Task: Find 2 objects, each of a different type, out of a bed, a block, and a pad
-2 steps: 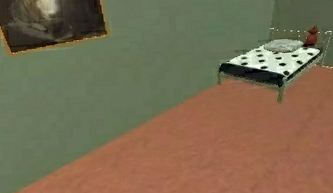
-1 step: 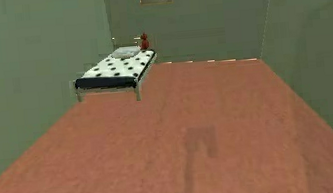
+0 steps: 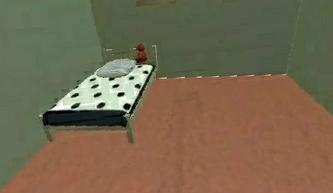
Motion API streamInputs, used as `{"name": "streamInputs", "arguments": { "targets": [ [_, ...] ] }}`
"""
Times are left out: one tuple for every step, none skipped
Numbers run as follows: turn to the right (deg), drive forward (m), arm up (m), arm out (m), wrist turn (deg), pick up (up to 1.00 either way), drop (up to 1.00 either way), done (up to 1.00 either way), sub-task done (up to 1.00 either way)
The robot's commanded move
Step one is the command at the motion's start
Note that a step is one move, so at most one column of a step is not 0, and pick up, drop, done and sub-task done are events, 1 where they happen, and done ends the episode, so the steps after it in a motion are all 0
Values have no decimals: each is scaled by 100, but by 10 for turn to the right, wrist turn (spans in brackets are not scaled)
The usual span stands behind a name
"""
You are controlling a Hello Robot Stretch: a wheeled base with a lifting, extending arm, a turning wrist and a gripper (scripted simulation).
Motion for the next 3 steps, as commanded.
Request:
{"name": "streamInputs", "arguments": {
  "targets": [
    [30,0,0,0,0,0,0,0,0],
    [0,100,0,0,0,0,0,0,0],
    [30,0,0,0,0,0,0,0,0]
  ]
}}
